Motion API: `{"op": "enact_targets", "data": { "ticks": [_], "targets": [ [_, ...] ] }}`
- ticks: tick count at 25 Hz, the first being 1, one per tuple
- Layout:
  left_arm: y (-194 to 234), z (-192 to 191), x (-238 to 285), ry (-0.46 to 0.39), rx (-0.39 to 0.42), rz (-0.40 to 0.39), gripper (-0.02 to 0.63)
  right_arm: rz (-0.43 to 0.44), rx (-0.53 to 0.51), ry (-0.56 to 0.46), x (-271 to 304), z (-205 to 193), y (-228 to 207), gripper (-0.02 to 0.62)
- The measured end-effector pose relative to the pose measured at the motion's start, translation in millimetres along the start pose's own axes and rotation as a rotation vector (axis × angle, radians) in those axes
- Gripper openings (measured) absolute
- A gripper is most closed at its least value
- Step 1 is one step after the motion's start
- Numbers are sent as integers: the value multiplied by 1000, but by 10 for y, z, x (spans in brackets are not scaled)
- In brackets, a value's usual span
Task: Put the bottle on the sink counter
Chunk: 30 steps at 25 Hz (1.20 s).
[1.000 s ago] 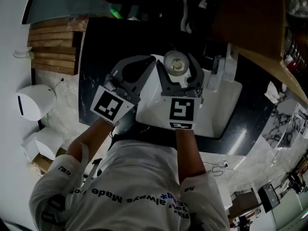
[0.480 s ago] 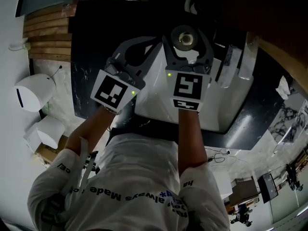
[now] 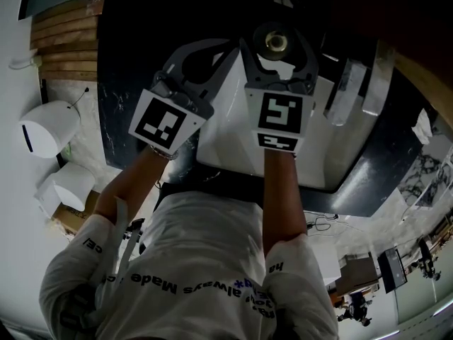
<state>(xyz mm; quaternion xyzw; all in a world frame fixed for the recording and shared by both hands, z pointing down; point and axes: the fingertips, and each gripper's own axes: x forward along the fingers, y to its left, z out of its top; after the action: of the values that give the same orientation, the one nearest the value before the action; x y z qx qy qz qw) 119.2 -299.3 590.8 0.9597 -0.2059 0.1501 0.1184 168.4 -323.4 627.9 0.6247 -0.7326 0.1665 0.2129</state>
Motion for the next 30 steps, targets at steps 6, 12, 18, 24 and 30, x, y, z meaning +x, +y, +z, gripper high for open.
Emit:
{"op": "enact_targets", "data": {
  "ticks": [6,12,18,24,30],
  "targets": [
    [-19,-14,-37,-1,-5,4,2,10,3,-12,0,14,4,333],
    [-57,53,-146,-19,-7,8,3,-1,22,-35,-69,42,9,343],
    [-169,179,-447,-49,-15,6,3,-7,67,-17,-436,-71,103,368],
    [-554,491,-893,-101,0,-20,2,94,1,-56,-1139,166,381,365],
    [-999,866,-1313,-152,36,-50,2,173,-66,-176,-1898,721,530,299]
  ]
}}
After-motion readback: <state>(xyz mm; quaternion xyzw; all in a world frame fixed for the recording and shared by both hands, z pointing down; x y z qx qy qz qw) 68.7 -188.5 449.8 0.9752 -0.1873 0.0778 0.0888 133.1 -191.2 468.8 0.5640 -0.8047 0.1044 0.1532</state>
